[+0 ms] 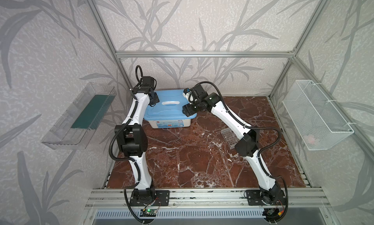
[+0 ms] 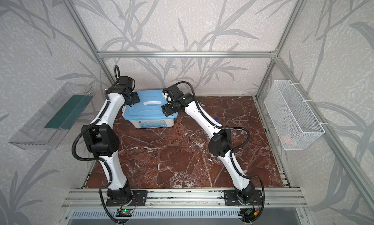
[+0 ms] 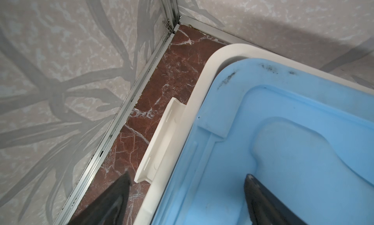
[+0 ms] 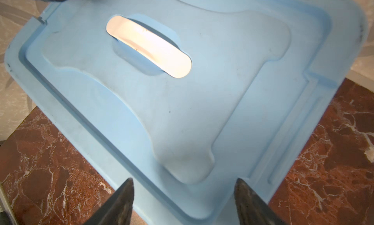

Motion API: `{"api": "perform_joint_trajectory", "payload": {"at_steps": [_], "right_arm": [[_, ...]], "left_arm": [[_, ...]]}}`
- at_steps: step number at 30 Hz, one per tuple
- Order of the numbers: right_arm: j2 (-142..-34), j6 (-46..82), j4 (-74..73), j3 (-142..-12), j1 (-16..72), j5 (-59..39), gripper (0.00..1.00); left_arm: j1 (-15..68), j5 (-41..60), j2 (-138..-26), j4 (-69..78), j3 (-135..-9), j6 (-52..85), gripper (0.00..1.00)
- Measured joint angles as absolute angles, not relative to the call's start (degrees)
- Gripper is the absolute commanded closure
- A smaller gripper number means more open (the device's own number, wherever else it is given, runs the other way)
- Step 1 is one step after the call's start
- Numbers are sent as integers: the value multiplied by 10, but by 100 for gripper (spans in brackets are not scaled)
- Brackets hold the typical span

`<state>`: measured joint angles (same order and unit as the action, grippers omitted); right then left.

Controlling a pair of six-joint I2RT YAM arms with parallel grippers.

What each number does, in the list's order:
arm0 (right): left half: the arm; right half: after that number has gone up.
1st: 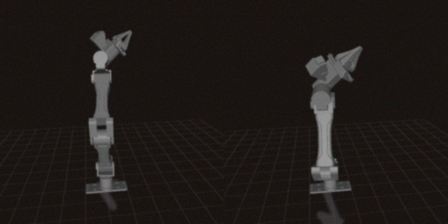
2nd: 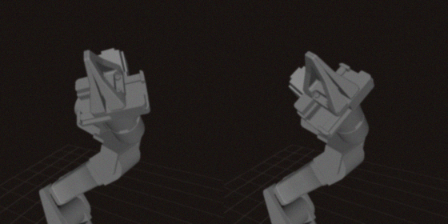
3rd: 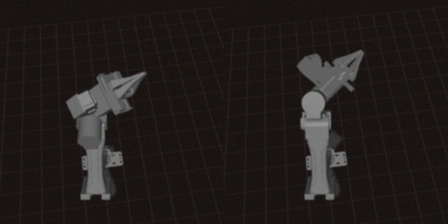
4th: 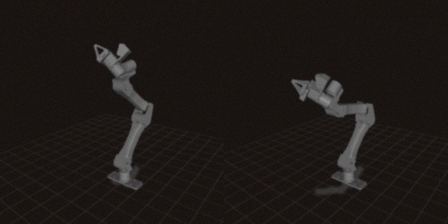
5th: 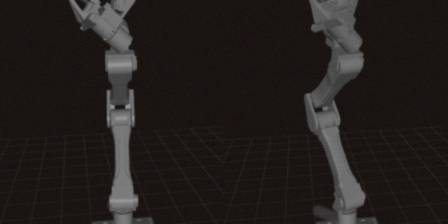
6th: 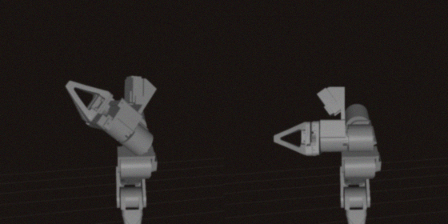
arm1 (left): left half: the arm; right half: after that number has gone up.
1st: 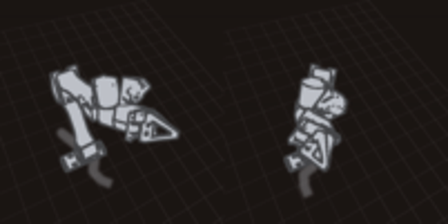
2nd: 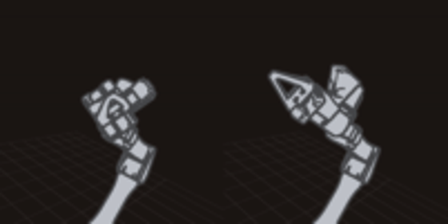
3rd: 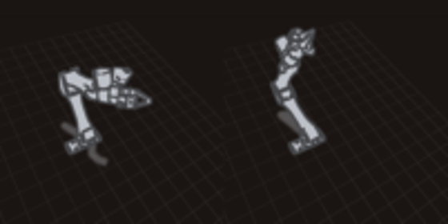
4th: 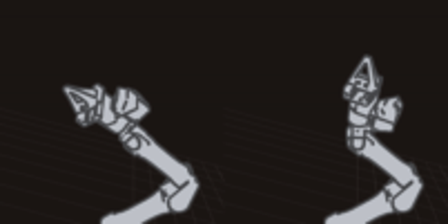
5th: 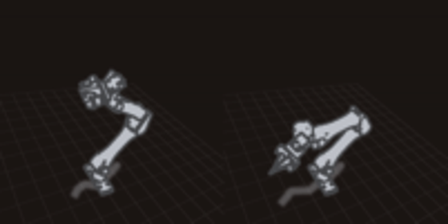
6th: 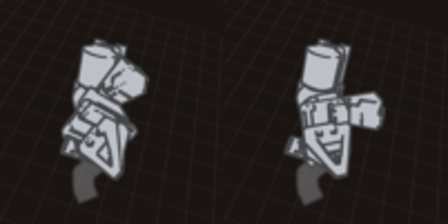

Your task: Organize the chemistry lab equipment

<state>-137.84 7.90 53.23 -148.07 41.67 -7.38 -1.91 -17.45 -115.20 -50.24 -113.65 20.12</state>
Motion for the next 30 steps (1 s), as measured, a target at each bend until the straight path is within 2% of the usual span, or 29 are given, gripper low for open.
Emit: {"api": "perform_joint_trajectory", "payload": {"at_steps": [19, 24, 30], "right_arm": [[-1433, 163, 464, -1529, 416, -107, 27], [-1434, 176, 452, -1529, 415, -118, 21], [-1434, 187, 445, -1536, 407, -150, 10]], "left_arm": [[-29, -215, -1181, -501, -1154, 201, 16], [-30, -199, -1174, -495, -1152, 210, 11], [-32, -161, -1145, -469, -1114, 217, 9]]}}
